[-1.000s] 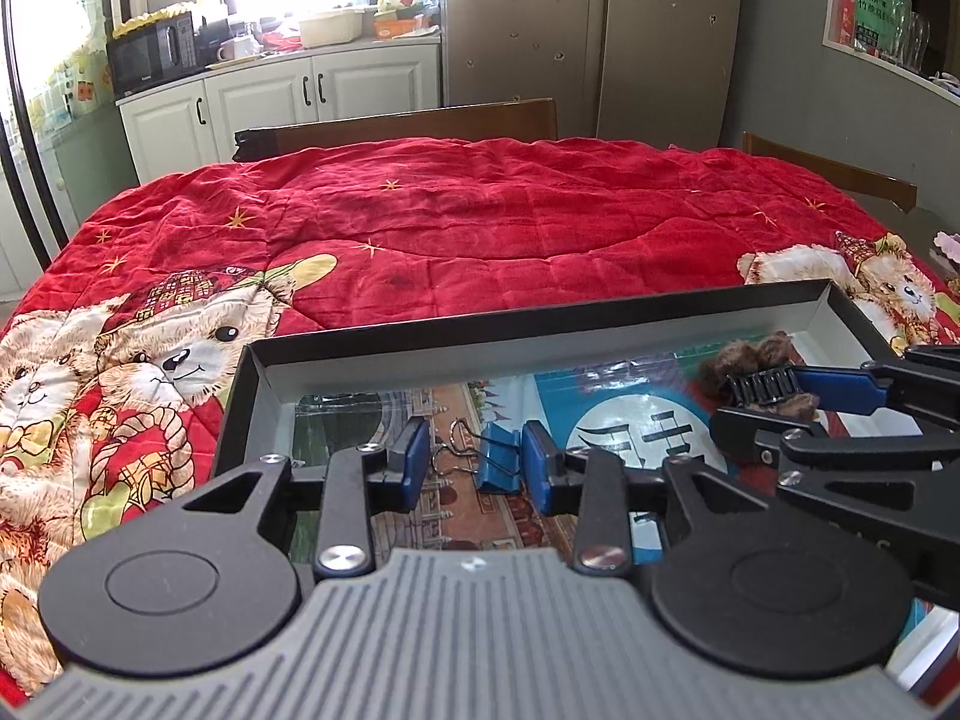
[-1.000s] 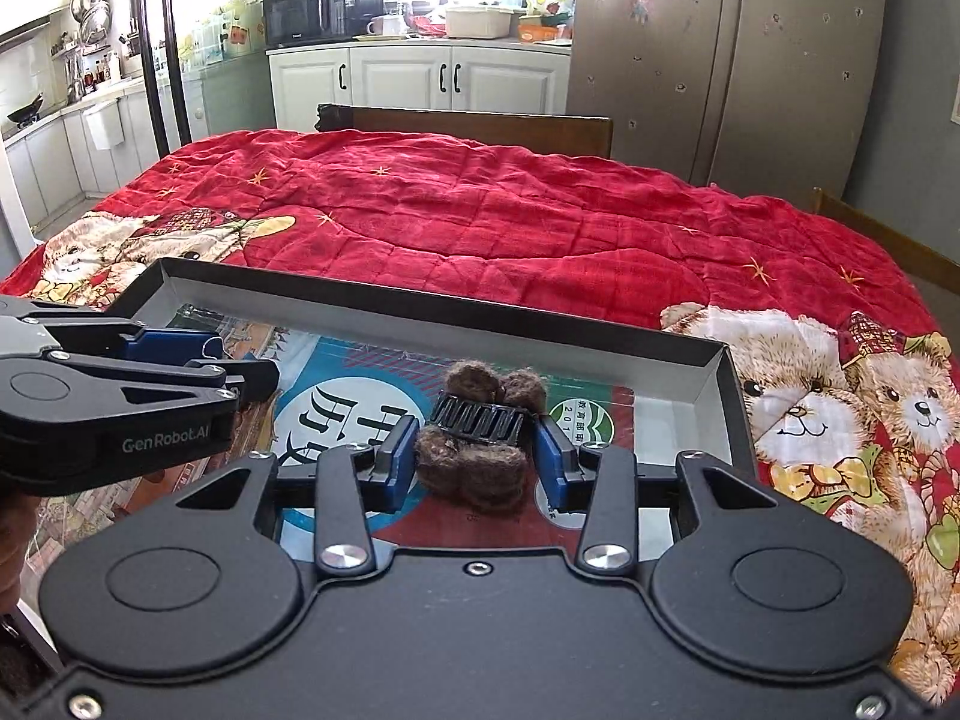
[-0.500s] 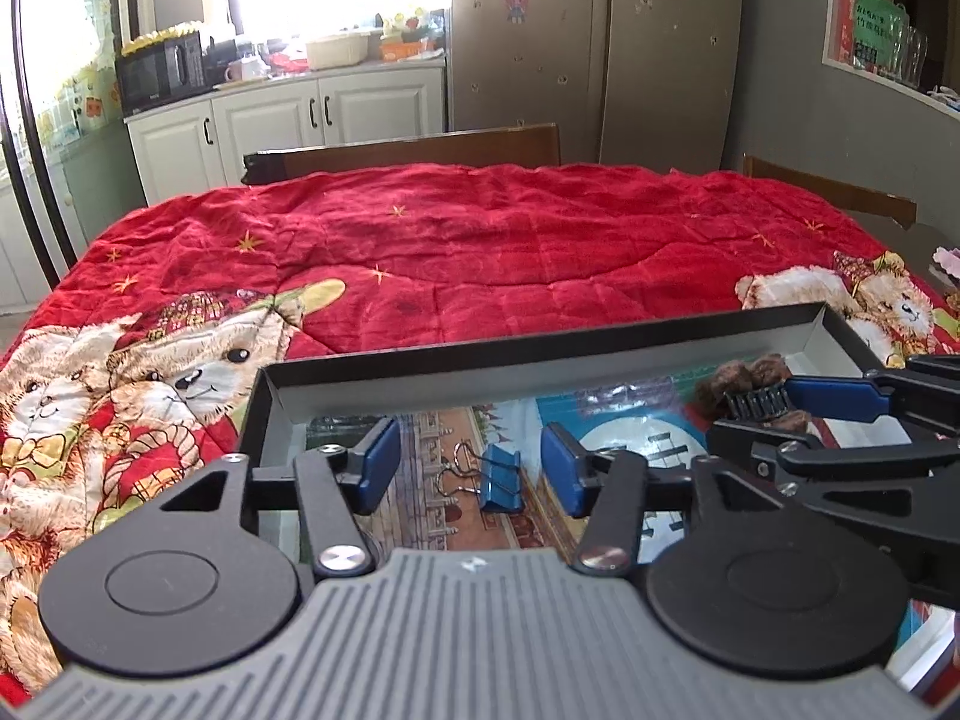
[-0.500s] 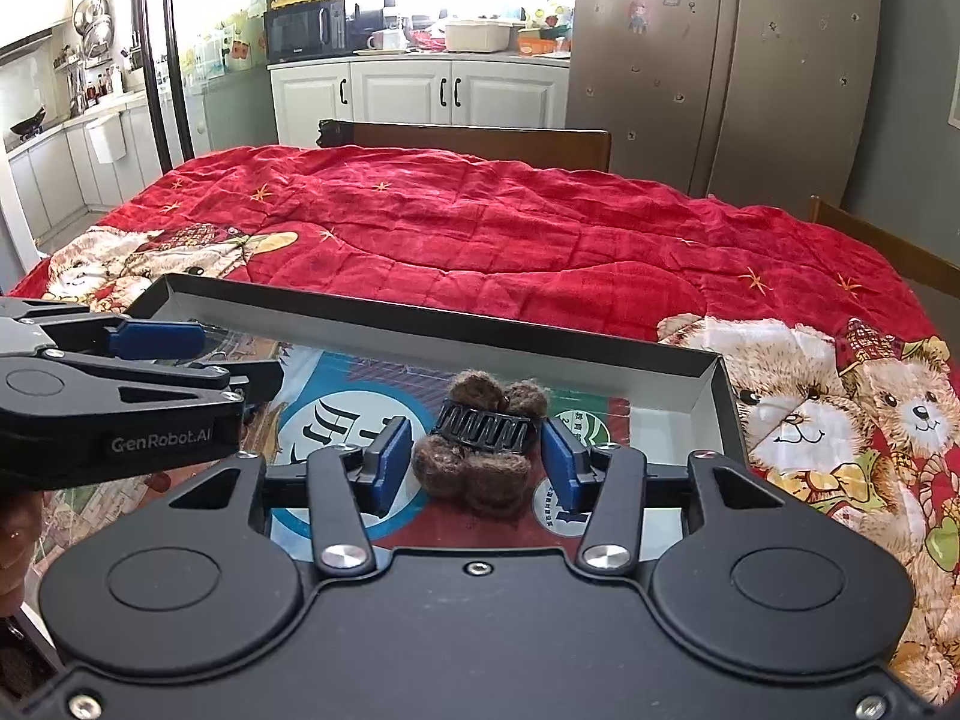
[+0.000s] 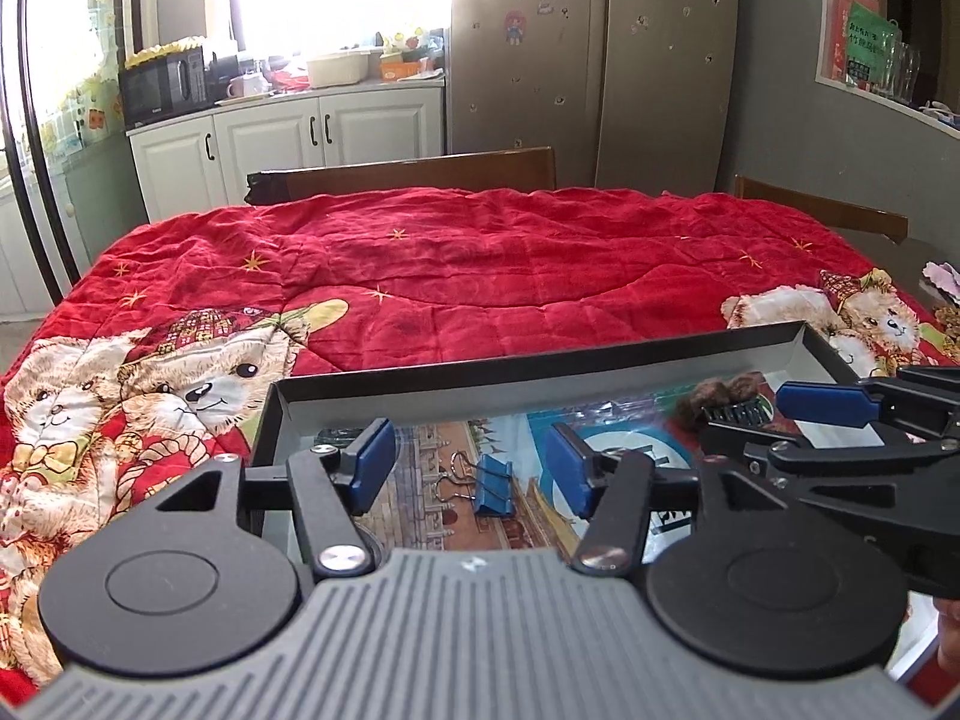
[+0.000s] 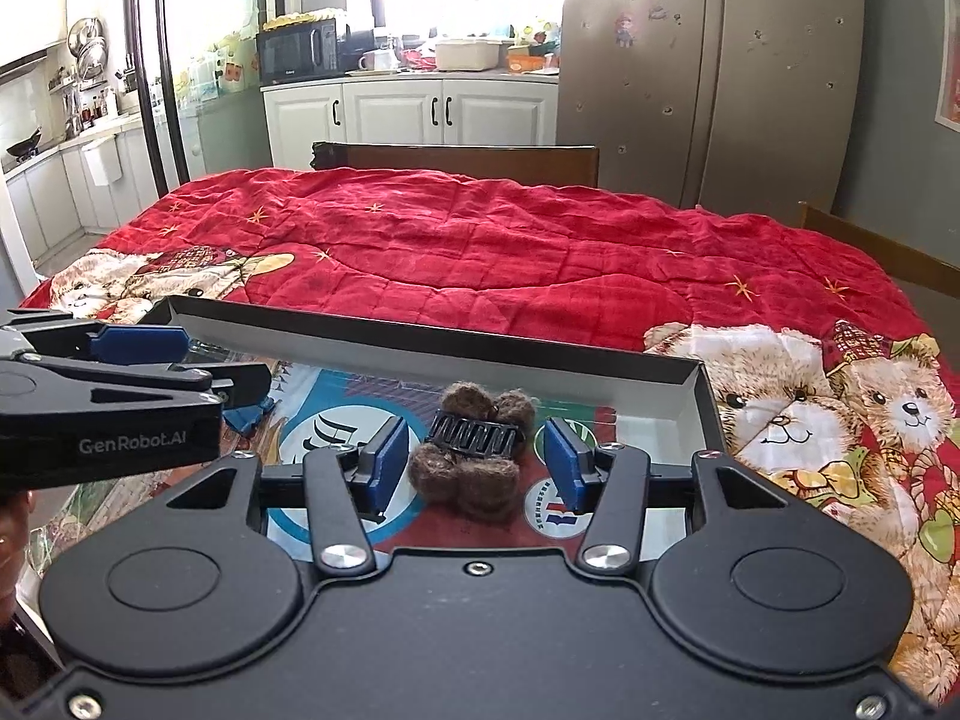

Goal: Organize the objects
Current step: 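Open the left tool dropping the binder clip into the box while the right tool releases the fuzzy clip there, then move the left tool toward the black lace scrunchie while the right tool approaches a tan paper pyramid, then grasp the black lace-trimmed scrunchie with the left tool while the right tool grasps the tan paper pyramid, then carry the scrunchie with the left tool while the right tool carries the pyramid over the black box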

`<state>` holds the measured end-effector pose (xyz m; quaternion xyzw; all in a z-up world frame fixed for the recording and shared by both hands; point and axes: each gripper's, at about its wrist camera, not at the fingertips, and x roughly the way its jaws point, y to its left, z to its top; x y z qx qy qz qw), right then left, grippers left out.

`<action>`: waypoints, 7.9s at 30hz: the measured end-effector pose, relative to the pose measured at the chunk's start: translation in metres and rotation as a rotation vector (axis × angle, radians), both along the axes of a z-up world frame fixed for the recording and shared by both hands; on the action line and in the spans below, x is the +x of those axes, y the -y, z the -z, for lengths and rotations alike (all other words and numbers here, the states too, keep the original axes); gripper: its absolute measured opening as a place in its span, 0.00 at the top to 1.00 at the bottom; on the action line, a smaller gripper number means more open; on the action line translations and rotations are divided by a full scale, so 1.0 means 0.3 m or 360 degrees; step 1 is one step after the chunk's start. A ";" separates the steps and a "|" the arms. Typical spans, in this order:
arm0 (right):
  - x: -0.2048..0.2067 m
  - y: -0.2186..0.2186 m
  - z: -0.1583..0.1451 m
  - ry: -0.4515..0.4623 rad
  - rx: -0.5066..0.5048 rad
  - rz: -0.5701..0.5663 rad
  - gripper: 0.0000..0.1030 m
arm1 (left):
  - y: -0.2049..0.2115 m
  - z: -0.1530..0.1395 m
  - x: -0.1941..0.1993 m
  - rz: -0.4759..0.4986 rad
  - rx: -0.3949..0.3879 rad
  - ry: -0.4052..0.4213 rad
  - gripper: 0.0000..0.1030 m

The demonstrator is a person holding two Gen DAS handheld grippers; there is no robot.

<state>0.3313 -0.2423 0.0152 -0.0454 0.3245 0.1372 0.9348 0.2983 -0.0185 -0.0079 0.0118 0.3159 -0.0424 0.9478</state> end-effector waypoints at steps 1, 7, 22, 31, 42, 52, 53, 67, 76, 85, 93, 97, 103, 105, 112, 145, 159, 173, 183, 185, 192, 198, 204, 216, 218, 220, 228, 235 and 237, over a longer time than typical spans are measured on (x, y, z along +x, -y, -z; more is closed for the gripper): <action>-0.006 0.001 -0.002 0.0003 -0.0006 -0.0001 0.53 | -0.001 -0.005 -0.006 0.0001 -0.0001 0.0005 0.32; -0.043 0.009 -0.028 0.0035 -0.0017 -0.0008 0.53 | -0.003 -0.036 -0.044 0.0015 -0.0011 0.0040 0.32; -0.144 0.029 -0.115 0.0111 -0.0051 -0.0017 0.54 | -0.007 -0.097 -0.135 0.0055 0.0019 0.0092 0.30; -0.218 0.025 -0.150 0.0144 -0.0081 -0.0049 0.54 | -0.020 -0.145 -0.210 0.0085 0.0041 0.0145 0.28; -0.316 0.061 -0.186 0.0174 -0.0065 -0.0059 0.54 | -0.027 -0.174 -0.300 0.0124 0.0075 0.0165 0.28; -0.420 0.109 -0.227 0.0206 -0.0040 -0.0071 0.54 | -0.021 -0.205 -0.415 0.0208 0.0104 0.0200 0.26; -0.432 0.113 -0.226 0.0205 -0.0045 -0.0075 0.54 | -0.022 -0.208 -0.426 0.0214 0.0103 0.0202 0.26; -0.584 0.205 -0.231 0.0178 0.0020 -0.0076 0.54 | -0.021 -0.203 -0.543 0.0270 0.0065 0.0196 0.25; -0.702 0.232 -0.208 0.0171 0.0051 -0.0104 0.54 | -0.023 -0.188 -0.626 0.0315 0.0021 0.0196 0.25; -0.802 0.231 -0.170 0.0182 0.0058 -0.0180 0.54 | -0.008 -0.139 -0.684 0.0390 0.0017 0.0151 0.25; -0.862 0.212 -0.118 0.0160 0.0062 -0.0270 0.54 | 0.011 -0.084 -0.735 0.0485 0.0029 0.0119 0.25; -0.882 0.203 -0.067 0.0096 0.0078 -0.0306 0.54 | 0.024 -0.053 -0.752 0.0529 0.0039 0.0106 0.27; -0.895 0.205 -0.016 0.0054 0.0102 -0.0287 0.54 | 0.030 -0.015 -0.770 0.0553 -0.0007 0.0066 0.36; -0.896 0.214 -0.012 0.0048 0.0120 -0.0279 0.54 | 0.029 -0.003 -0.774 0.0554 -0.0008 0.0056 0.40; -0.902 0.208 0.020 0.0038 0.0097 -0.0278 0.54 | 0.033 0.033 -0.776 0.0577 -0.0049 0.0005 0.60; -0.877 0.177 0.071 0.0047 0.0070 -0.0283 0.60 | 0.019 0.076 -0.740 0.0541 -0.0175 -0.0071 0.77; -0.884 0.178 0.071 0.0048 0.0060 -0.0292 0.60 | -0.016 0.058 -0.737 0.0502 -0.0248 -0.0042 0.54; -0.883 0.170 0.074 0.0041 0.0051 -0.0299 0.59 | 0.049 0.094 -0.739 0.0547 0.0000 -0.0022 0.80; -0.881 0.169 0.075 0.0044 0.0067 -0.0300 0.64 | 0.043 0.091 -0.743 0.0534 -0.0018 -0.0015 0.83; -0.882 0.170 0.076 0.0045 0.0065 -0.0302 0.65 | 0.046 0.087 -0.746 0.0534 -0.0014 -0.0010 0.83; -0.894 0.167 0.064 0.0071 0.0060 -0.0315 0.66 | 0.043 0.072 -0.758 0.0533 -0.0018 0.0004 0.83; -0.906 0.167 0.040 0.0108 0.0055 -0.0314 0.66 | 0.037 0.053 -0.768 0.0534 -0.0035 0.0021 0.83; -0.917 0.178 0.012 0.0147 0.0065 -0.0309 0.66 | 0.035 0.028 -0.781 0.0541 -0.0043 0.0054 0.83; -0.923 0.190 -0.062 0.0243 0.0063 -0.0310 0.66 | 0.024 -0.034 -0.796 0.0540 -0.0054 0.0141 0.83; -0.912 0.189 -0.079 0.0265 0.0059 -0.0307 0.66 | 0.019 -0.050 -0.788 0.0530 -0.0057 0.0160 0.83; -0.898 0.186 -0.097 0.0291 0.0049 -0.0307 0.66 | 0.013 -0.066 -0.776 0.0515 -0.0058 0.0176 0.83; -0.788 0.154 -0.191 0.0404 -0.0010 -0.0292 0.66 | -0.010 -0.148 -0.662 0.0450 -0.0087 0.0223 0.83; -0.602 0.125 -0.228 0.0410 -0.0055 -0.0208 0.66 | -0.004 -0.187 -0.505 0.0373 -0.0063 0.0233 0.83; -0.548 0.120 -0.224 0.0395 -0.0056 -0.0181 0.66 | -0.001 -0.187 -0.454 0.0350 -0.0070 0.0218 0.83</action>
